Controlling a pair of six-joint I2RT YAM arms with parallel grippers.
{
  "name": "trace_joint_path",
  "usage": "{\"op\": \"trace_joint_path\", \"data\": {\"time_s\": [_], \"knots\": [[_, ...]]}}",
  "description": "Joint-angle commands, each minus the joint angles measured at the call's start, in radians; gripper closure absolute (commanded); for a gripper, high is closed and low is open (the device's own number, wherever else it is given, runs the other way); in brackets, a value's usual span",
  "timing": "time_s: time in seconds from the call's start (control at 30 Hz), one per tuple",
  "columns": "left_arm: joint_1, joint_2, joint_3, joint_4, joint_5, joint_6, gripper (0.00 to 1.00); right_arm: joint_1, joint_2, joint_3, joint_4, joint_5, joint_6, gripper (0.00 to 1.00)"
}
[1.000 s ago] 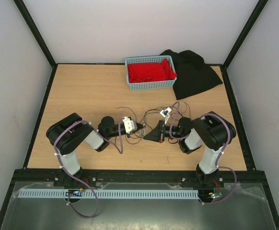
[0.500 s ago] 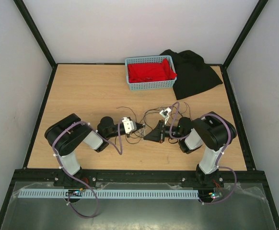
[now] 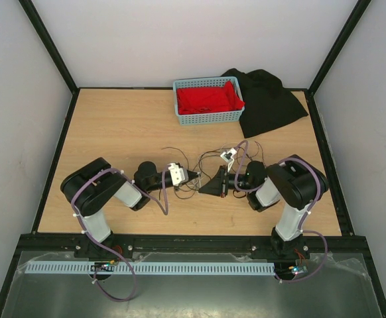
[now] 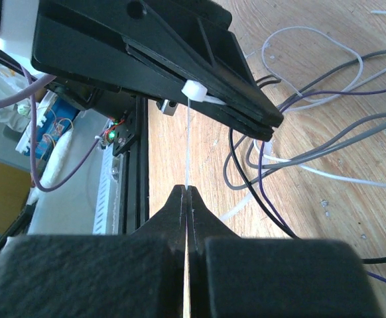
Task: Zip-tie the wires
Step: Tie the cable at the center of the board.
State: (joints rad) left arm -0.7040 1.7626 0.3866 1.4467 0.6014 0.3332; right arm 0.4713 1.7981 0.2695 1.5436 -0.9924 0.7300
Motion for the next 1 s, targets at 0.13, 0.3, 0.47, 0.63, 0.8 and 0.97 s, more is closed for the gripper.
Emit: {"op": "trace_joint_path", "data": {"time_s": [0.13, 0.3, 0.47, 0.63, 0.8, 0.97], "knots": [[0.0, -0.035, -0.024, 0.034, 0.012, 0.028, 1.0, -0.02, -0.058, 0.013, -0.059, -0.022, -0.057, 1.0], [0.0, -0.037, -0.024, 0.034, 0.006, 0.029, 1.0, -0.02, -0.074, 0.021, -0.122, -0.026, -0.089, 1.0], [0.0, -0.04, -0.026, 0.034, 0.003, 0.037, 1.0, -0.019, -0.082, 0.025, -0.158, -0.037, -0.1, 1.0], [-0.003, -0.044, -0.028, 0.035, -0.005, 0.047, 1.0, -0.02, -0.081, 0.028, -0.147, -0.046, -0.081, 1.0], [-0.003, -0.042, -0.028, 0.034, -0.03, 0.058, 1.0, -0.019, -0.092, 0.014, -0.126, -0.059, -0.075, 1.0], [-0.003, -0.043, -0.023, 0.035, -0.04, 0.065, 1.0, -0.014, -0.083, 0.012, -0.07, -0.067, -0.028, 1.0]]}}
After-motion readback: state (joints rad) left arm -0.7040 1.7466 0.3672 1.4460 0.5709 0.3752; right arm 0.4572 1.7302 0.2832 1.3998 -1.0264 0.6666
